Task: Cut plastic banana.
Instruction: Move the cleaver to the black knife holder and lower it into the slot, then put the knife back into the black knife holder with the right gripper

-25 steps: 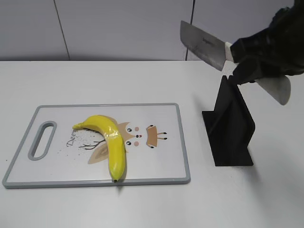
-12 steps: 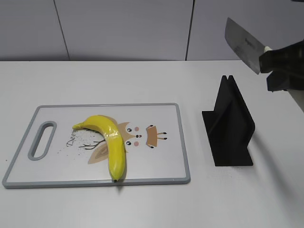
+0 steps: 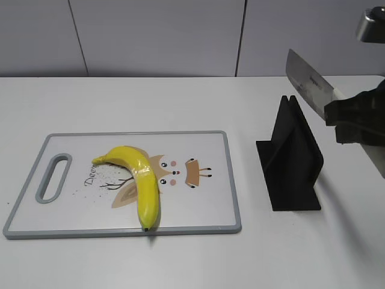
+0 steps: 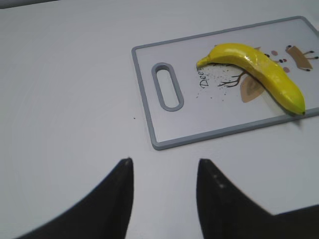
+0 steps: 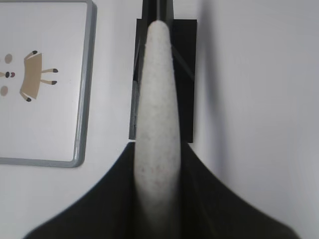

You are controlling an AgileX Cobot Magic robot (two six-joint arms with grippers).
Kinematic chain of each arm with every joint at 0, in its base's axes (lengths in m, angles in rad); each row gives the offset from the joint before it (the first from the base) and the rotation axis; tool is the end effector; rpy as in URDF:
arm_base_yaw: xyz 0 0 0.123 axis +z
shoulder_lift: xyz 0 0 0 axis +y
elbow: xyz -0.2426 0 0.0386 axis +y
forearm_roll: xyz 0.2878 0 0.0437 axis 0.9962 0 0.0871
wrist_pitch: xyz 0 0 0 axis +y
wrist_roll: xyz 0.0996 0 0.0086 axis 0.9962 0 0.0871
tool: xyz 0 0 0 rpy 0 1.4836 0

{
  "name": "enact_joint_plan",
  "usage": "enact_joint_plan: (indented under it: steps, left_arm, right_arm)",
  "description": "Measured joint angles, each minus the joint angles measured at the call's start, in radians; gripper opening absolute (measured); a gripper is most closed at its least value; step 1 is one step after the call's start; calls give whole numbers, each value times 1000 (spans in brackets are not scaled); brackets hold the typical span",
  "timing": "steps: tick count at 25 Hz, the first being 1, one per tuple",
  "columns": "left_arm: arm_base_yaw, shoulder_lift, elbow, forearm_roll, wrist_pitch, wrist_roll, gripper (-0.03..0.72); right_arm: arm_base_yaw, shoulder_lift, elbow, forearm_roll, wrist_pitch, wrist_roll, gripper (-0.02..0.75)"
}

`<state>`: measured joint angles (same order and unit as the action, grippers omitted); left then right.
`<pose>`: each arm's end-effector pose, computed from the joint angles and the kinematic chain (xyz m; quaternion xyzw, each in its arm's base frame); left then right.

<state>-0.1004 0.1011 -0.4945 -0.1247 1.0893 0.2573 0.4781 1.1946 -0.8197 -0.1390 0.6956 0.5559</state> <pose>0.0917 -0.0203 0.2799 0.1574 0.8707 -0.0259 0.4653 0.2581 0.1237 0.2154 -0.0010 0.9556 0.0923 0.2798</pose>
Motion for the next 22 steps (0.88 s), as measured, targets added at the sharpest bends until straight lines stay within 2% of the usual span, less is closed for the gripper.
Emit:
enact_joint_plan:
  steps: [5, 10, 18, 22]
  left_arm:
    - [0, 0, 0, 5, -1, -6, 369]
    - [17, -1, 0, 5, -5, -65, 366]
    - [25, -1, 1, 5, -5, -74, 365]
    - [25, -1, 1, 5, -5, -74, 365]
  right_arm:
    - [0, 19, 6, 9, -23, 0, 189]
    - [0, 75, 7, 10, -42, 1, 189]
    - [0, 135, 8, -28, -57, 1, 189]
    - [0, 157, 8, 12, -51, 1, 189]
